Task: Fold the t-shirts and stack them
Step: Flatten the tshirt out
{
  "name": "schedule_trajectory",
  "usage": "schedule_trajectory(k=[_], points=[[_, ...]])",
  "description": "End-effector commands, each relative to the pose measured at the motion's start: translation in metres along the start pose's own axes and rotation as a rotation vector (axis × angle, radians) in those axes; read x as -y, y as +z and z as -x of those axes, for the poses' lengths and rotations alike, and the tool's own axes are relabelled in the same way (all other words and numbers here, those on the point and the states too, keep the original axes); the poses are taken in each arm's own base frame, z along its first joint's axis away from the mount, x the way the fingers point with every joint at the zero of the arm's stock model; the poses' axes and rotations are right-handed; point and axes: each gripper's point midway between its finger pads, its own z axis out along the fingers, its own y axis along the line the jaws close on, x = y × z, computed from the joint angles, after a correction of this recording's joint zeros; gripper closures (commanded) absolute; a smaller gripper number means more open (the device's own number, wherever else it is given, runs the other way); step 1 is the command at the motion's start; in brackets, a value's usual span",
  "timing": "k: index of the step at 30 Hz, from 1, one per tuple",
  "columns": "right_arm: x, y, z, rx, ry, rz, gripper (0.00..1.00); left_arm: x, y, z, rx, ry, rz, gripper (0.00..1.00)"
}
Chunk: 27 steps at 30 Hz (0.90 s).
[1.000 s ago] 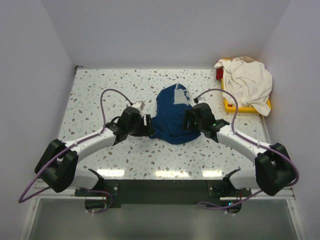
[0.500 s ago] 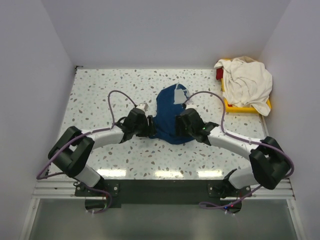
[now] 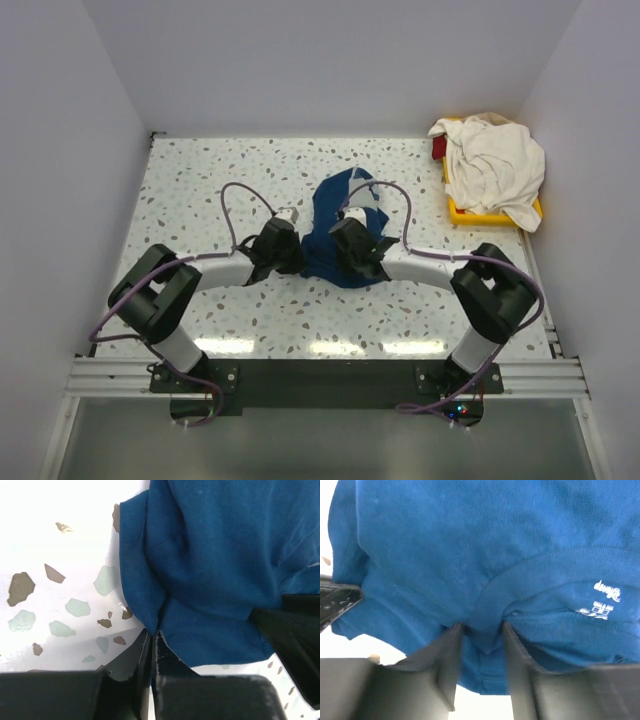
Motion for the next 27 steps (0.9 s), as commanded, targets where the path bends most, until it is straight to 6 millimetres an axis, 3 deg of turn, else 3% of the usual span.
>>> schedule_trajectory(k=[1, 4, 5, 6, 8, 11, 16, 20, 21, 23, 24, 26, 27], points=[[-0.003, -0.003, 0.032, 0.08, 0.023, -0.043, 0.64, 0.007, -0.006, 0.024, 0.069, 0.002, 0.015, 0.97], [0.006, -0.012, 0.045, 0.101, 0.006, -0.095, 0.85, 0.0, -0.021, 0.042, 0.118, -0.008, 0.064, 1.0], [0.009, -0.016, 0.051, 0.115, -0.001, -0.113, 0.88, -0.004, -0.026, 0.048, 0.136, -0.017, 0.084, 1.0], [0.01, -0.026, 0.068, 0.15, 0.009, -0.118, 0.91, -0.002, -0.035, 0.058, 0.167, -0.028, 0.077, 1.0], [0.024, -0.039, 0.082, 0.166, 0.004, -0.161, 0.93, -0.014, -0.049, 0.068, 0.184, -0.052, 0.122, 1.0], [0.046, -0.067, 0.116, 0.227, 0.056, -0.168, 0.94, -0.019, -0.086, 0.099, 0.273, -0.07, 0.144, 1.0], [0.092, -0.099, 0.153, 0.291, 0.142, -0.198, 0.94, -0.03, -0.14, 0.137, 0.389, -0.075, 0.189, 1.0], [0.097, -0.112, 0.183, 0.338, 0.159, -0.171, 0.95, -0.027, -0.183, 0.173, 0.507, -0.064, 0.19, 1.0], [0.094, -0.123, 0.203, 0.379, 0.165, -0.157, 0.97, -0.019, -0.2, 0.192, 0.556, -0.063, 0.182, 1.0], [0.091, -0.13, 0.223, 0.407, 0.151, -0.152, 0.98, -0.023, -0.219, 0.214, 0.613, -0.042, 0.223, 1.0], [0.087, -0.141, 0.249, 0.455, 0.163, -0.138, 0.98, -0.015, -0.237, 0.236, 0.666, -0.045, 0.221, 1.0], [0.091, -0.152, 0.276, 0.493, 0.163, -0.139, 0.99, -0.022, -0.26, 0.262, 0.719, -0.053, 0.242, 1.0], [0.089, -0.166, 0.307, 0.552, 0.179, -0.129, 1.0, -0.013, -0.283, 0.286, 0.782, -0.056, 0.22, 1.0]])
